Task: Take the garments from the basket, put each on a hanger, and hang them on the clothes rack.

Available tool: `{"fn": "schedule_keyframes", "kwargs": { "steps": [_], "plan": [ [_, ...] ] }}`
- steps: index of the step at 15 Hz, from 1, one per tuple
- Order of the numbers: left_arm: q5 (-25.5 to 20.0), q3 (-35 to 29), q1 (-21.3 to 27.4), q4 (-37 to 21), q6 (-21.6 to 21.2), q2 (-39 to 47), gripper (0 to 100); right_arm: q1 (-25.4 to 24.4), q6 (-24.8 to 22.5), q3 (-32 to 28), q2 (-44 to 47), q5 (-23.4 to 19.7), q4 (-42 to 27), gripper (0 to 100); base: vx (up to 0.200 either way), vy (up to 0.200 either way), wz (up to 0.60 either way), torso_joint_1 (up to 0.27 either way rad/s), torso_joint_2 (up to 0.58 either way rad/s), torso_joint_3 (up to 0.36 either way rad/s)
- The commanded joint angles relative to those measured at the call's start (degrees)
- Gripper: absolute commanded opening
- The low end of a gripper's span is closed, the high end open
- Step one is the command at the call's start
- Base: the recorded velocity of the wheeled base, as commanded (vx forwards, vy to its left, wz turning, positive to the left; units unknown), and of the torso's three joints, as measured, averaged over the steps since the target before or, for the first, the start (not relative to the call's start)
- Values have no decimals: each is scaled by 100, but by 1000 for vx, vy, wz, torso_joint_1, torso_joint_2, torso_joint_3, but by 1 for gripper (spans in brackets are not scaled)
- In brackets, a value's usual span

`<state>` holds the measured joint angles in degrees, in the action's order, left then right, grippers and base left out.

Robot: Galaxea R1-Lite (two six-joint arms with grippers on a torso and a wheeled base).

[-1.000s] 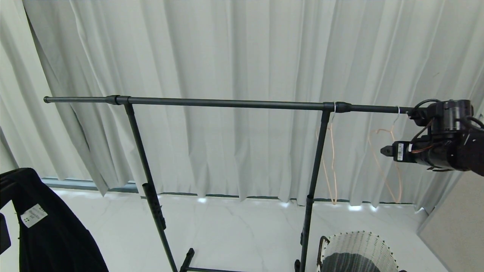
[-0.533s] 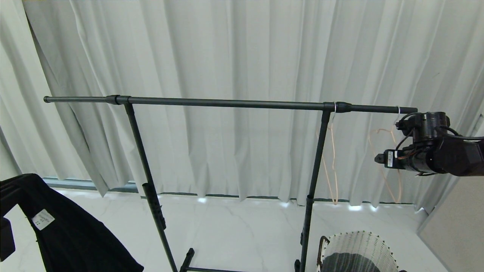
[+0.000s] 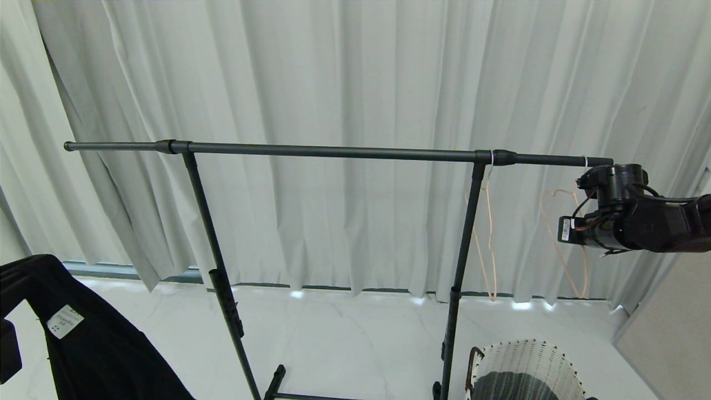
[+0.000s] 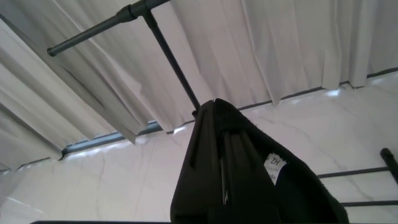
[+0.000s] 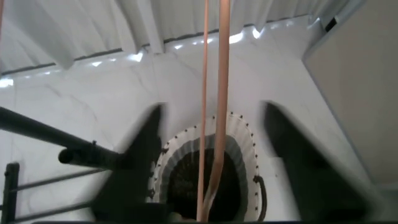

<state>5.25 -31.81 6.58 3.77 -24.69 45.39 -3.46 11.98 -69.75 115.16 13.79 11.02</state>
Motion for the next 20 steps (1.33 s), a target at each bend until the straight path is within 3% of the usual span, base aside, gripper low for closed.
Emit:
{"fn": "schedule_keyframes", "kwargs": {
  "steps": [1,14,20],
  "plan": [
    [2,-1,1,1,-1,-3,0,3,6,-12,6,1,-135,0,0,0,0,0,0,0],
    [2,-19,-8,142,-45,-3,0,39,313,32,-653,1,-162,0,0,0,0,0,0,0],
    [134,-63,-25,142,-54,23,0,3,287,823,-1558,-34,-135,0,0,0,0,0,0,0]
  ]
}}
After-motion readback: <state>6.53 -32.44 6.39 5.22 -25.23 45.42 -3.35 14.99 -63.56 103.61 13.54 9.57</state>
